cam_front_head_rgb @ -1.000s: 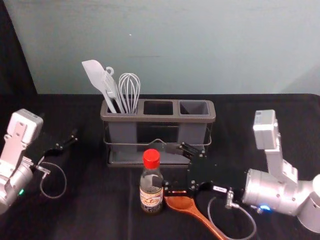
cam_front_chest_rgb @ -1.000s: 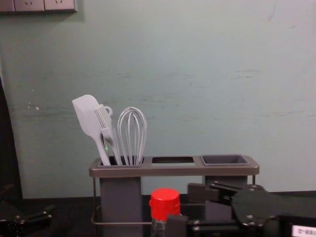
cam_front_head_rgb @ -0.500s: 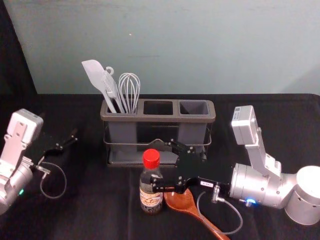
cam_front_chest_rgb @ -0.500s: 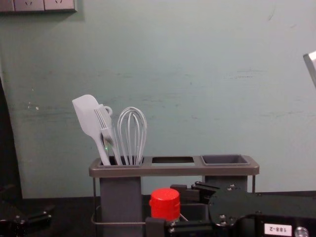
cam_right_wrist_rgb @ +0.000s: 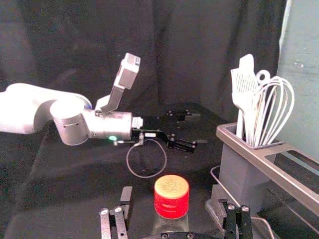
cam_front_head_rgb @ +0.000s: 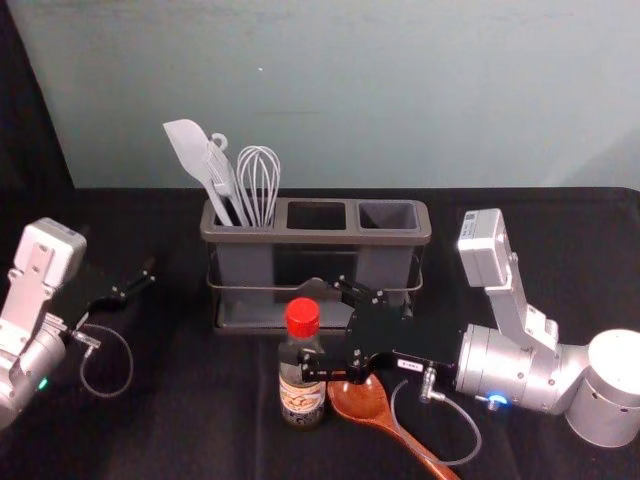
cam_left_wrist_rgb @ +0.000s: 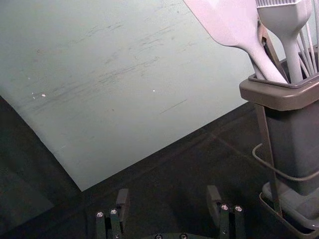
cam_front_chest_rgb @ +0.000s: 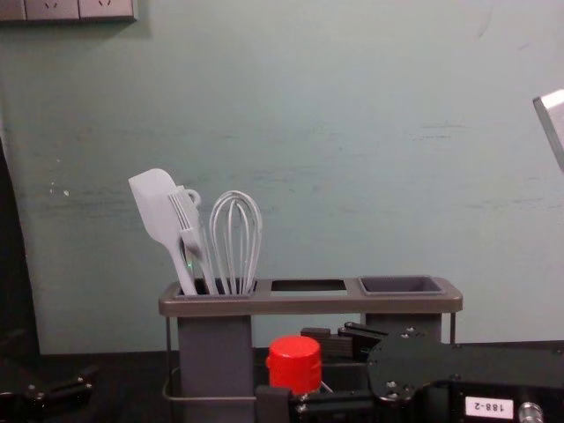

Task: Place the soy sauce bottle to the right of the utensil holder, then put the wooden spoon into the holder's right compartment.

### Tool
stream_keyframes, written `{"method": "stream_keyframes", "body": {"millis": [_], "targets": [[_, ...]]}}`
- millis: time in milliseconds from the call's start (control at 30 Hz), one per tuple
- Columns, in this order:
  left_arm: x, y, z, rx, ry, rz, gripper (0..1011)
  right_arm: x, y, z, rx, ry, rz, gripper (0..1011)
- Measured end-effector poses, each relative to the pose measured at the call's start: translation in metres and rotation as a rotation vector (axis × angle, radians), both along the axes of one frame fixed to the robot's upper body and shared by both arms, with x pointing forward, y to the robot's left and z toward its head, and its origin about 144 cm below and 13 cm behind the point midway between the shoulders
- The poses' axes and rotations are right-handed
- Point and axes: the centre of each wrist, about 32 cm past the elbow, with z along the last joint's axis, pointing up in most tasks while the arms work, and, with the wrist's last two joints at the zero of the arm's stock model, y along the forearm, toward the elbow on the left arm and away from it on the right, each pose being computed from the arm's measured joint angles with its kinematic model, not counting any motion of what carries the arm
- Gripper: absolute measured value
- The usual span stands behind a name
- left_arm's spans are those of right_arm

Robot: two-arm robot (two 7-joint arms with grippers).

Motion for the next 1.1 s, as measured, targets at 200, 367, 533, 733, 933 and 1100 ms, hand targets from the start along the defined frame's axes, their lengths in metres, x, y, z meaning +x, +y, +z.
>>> {"method": "stream_keyframes", "body": {"millis": [200, 367, 533, 733, 933, 1100], "targets": [[0.0000, 0.0000, 0.0000, 0.000, 0.000, 0.000, 1012, -0.0001, -0.0002, 0.0001, 0.000, 0.000, 0.000, 954], [0.0000, 0.0000, 0.0000, 0.000, 0.000, 0.000, 1011, -0.0002, -0.0003, 0.0001, 0.000, 0.000, 0.000, 854], [0.0000, 0.0000, 0.0000, 0.000, 0.000, 0.000, 1012, -0.0003, -0.0003, 0.0001, 0.001, 0.000, 0.001, 734], [0.0000, 0.0000, 0.0000, 0.000, 0.000, 0.000, 1012, -0.0004, -0.0005, 0.0001, 0.000, 0.000, 0.001, 539], [0.0000, 0.0000, 0.0000, 0.000, 0.000, 0.000, 1011, -0.0004, -0.0004, 0.0001, 0.000, 0.000, 0.001, 382], [0.0000, 0.0000, 0.0000, 0.000, 0.000, 0.000, 1012, -0.0004, -0.0004, 0.0001, 0.000, 0.000, 0.001, 382]]}}
